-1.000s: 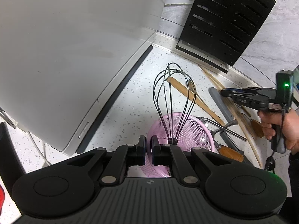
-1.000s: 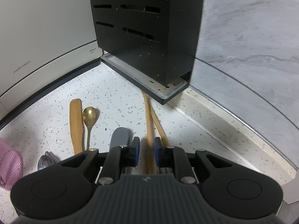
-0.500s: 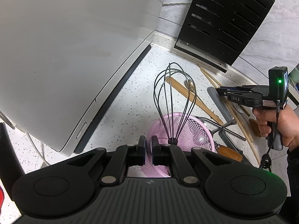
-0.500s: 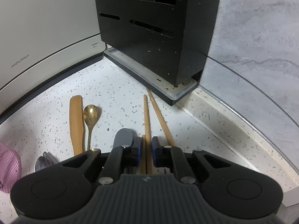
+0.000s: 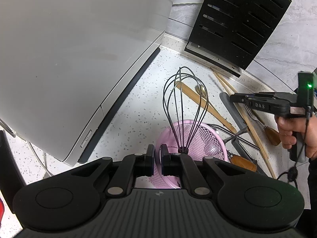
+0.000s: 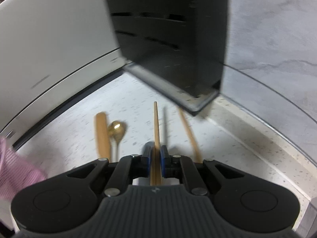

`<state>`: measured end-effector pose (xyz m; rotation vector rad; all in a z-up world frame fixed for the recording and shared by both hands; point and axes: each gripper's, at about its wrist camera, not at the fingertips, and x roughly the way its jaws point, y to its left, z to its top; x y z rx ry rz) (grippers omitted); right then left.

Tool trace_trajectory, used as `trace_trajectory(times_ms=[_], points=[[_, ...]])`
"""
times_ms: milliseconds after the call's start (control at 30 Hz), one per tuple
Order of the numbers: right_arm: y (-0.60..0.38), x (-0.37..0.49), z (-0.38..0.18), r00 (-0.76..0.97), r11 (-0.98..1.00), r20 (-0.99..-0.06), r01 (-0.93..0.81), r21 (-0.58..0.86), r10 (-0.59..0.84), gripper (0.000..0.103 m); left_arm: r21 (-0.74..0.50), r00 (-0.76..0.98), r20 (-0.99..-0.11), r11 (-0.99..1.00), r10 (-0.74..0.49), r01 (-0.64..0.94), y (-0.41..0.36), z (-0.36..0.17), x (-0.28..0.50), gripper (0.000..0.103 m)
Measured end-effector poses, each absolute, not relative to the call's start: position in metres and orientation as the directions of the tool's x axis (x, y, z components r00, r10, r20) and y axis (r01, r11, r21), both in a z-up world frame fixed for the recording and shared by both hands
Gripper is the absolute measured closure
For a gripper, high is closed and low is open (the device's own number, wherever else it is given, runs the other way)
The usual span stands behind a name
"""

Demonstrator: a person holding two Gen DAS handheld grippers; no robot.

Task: Organize utensils
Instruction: 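Move the right gripper to the wooden chopsticks and grasp one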

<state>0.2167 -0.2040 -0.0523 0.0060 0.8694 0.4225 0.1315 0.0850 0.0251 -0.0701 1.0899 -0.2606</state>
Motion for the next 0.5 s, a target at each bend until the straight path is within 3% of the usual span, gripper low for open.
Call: trace_trajectory(times_ms=[167,500], points=[[-0.193,0.205,-0.046,0.504,0.874,-0.748,-0.44,0.207,0.431,0.096,-0.184,0.435,-0.867,0.967,-0.244,0.175,0.085,0.025,0.132,0.097],[-0.161,0.199,-0.053,0.449,0.851,-0.798,-0.505,0.145,0.402,0.092,-0.186,0.435,-0.866,0.967,-0.246,0.177,0.085,0.024,0.131,0.097]])
